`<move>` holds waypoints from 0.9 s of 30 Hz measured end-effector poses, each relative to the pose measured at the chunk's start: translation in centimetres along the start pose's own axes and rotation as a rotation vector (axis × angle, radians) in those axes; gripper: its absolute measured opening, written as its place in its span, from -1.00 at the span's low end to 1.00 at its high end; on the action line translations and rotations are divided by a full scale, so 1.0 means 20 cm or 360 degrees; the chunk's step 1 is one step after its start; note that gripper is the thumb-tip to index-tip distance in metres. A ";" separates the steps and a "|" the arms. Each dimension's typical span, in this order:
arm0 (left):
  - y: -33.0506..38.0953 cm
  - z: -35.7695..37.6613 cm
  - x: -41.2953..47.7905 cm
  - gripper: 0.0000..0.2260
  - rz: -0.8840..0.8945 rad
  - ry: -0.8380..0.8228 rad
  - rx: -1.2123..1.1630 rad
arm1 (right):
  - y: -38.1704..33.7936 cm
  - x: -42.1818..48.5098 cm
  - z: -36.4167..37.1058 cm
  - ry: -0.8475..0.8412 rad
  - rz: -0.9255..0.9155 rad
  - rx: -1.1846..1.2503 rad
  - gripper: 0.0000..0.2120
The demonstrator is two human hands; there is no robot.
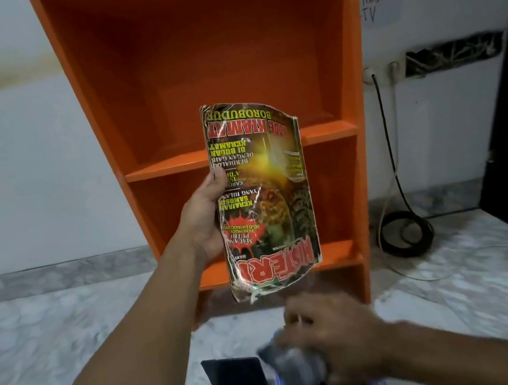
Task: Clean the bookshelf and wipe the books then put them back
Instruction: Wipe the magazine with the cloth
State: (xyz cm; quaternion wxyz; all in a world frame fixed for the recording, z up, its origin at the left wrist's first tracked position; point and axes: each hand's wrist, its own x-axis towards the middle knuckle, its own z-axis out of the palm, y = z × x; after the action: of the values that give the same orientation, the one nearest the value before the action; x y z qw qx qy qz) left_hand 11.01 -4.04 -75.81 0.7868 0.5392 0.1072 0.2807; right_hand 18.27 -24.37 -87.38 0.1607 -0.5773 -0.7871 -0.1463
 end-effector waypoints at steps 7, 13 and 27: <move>-0.03 0.00 -0.02 -0.65 -0.0134 -0.0050 0.0063 | 0.29 0.40 -0.60 0.1318 0.0928 0.0050 -0.54; 0.02 0.07 -0.02 -0.63 -0.0045 -0.0048 0.0080 | 0.05 0.15 -0.09 0.0226 0.0294 -0.0429 -0.44; 0.03 0.09 -0.05 -0.70 0.0149 0.0244 0.0227 | 0.03 0.00 -0.06 -0.1321 0.0988 0.0874 -0.58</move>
State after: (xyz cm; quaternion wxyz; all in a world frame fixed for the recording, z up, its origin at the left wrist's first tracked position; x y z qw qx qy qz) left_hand 10.84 -5.84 -74.63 0.7219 0.5751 0.1616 0.3492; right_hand 18.93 -24.61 -86.31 0.0180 -0.7270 -0.5874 0.3551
